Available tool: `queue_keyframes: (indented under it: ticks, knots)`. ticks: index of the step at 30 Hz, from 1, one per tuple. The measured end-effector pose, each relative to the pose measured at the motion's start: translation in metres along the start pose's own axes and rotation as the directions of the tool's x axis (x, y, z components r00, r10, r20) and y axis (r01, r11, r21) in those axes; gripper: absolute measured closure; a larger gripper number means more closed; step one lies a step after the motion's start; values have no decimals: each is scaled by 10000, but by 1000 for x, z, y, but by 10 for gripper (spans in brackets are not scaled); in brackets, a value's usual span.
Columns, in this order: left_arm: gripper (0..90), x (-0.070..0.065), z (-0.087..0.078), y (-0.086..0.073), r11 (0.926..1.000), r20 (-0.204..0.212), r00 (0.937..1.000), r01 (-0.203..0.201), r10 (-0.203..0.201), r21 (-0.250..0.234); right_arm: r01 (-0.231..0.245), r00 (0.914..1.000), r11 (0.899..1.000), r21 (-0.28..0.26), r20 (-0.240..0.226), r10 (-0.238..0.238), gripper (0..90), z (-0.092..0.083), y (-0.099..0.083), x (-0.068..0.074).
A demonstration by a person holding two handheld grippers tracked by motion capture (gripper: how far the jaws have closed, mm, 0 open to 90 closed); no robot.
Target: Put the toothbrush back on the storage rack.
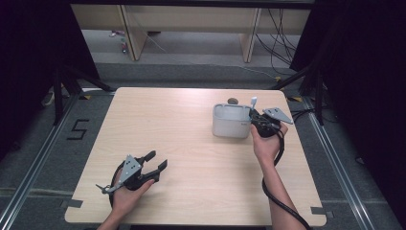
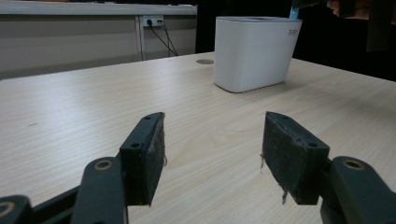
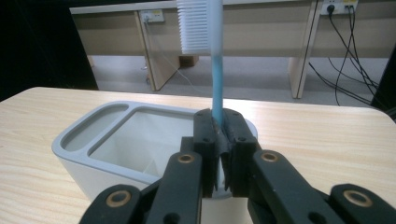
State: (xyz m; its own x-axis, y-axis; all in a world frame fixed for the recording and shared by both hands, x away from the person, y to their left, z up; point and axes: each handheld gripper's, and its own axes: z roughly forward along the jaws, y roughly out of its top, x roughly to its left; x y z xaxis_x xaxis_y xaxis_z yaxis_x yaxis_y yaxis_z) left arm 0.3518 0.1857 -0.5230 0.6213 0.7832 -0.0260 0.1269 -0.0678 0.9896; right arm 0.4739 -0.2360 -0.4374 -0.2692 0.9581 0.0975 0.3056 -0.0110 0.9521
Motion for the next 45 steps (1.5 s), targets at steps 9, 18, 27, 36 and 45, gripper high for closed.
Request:
queue_keyframes:
  ticks: [9, 18, 27, 36, 45]
  knots:
    - [389, 0, 0, 0, 10000, 14, 10000, -14, 14, -14, 49, 10000, 9998, 169, -7, -49, 855, 3, -5, -1]
    - [389, 0, 0, 0, 10000, 20, 10000, -16, 16, -17, -267, 9996, 9988, 405, -6, 268, 854, 4, -8, 1]
    - [389, 0, 0, 0, 10000, 25, 10000, -19, 19, -17, 72, 10000, 9993, 380, 15, -72, 854, 7, -12, -1]
    - [389, 0, 0, 0, 10000, 23, 10000, -13, 13, -29, -139, 9999, 9990, 414, -78, 142, 842, 7, -12, 1]
    - [389, 0, 0, 0, 10000, 21, 10000, -13, 13, -8, -37, 9999, 9995, 328, -109, 41, 683, 5, -11, 2]
